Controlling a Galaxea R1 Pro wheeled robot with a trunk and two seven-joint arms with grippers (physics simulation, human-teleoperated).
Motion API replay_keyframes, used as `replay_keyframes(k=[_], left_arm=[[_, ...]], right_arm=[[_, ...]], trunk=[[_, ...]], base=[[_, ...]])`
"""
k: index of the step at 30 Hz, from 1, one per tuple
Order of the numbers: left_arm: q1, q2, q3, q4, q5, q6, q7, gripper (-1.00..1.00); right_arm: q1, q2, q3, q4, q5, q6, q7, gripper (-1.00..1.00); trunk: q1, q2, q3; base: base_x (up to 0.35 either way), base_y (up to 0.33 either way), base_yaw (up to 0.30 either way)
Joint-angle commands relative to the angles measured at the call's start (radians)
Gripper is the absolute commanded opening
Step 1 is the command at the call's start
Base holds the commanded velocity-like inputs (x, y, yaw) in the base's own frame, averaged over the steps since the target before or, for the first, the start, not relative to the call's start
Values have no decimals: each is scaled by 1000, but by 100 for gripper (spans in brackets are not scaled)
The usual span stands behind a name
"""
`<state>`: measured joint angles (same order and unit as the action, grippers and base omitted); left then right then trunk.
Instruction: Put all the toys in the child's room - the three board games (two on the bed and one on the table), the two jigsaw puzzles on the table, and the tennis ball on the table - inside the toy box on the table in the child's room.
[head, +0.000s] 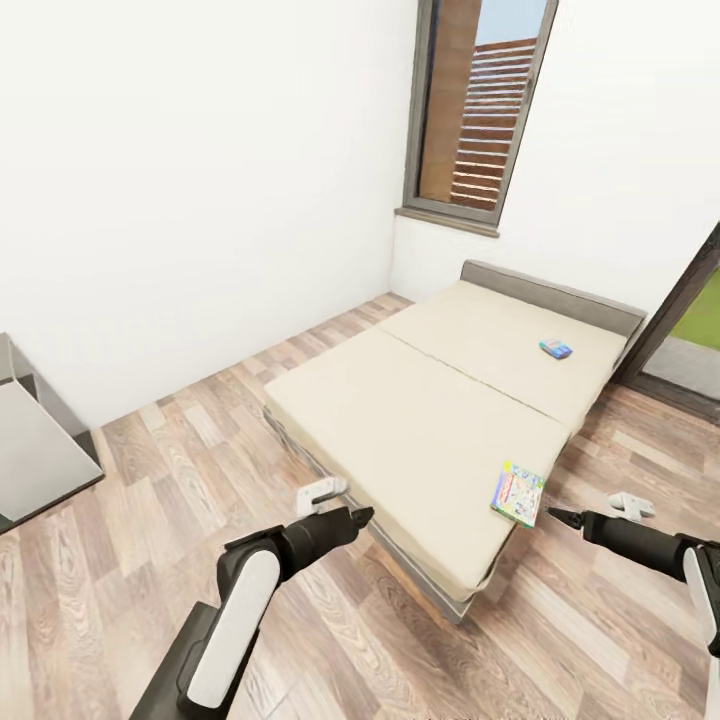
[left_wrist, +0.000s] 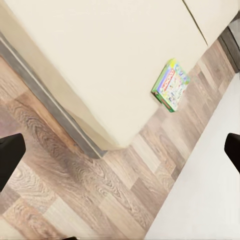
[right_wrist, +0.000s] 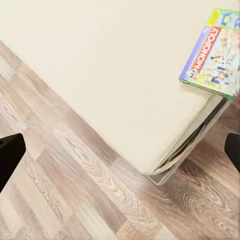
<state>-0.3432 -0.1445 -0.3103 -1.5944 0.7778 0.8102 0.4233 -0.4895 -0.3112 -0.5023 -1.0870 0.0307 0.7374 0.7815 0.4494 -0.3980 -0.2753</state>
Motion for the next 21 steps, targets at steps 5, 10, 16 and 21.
replay_keyframes(k=[5,10,16,21], left_arm=[[-3,0,-23,1,29,-9,54,100],[0,5,-34,3,41,-30,72,100],[5,17,-41,4,48,-52,80,100],[7,22,-43,5,51,-60,82,100]], right_arm=[[-1,3,-1,-1,4,7,2,100],[-1,8,1,-1,4,7,-5,100],[-1,14,2,-1,4,7,-25,100],[-1,16,2,-1,4,7,-35,100]], trunk=[[1,-2,-2],[1,-2,-2],[1,-2,-2],[1,-2,-2]], base=[[0,0,-281],[0,0,-281],[0,22,-281],[0,151,-281]])
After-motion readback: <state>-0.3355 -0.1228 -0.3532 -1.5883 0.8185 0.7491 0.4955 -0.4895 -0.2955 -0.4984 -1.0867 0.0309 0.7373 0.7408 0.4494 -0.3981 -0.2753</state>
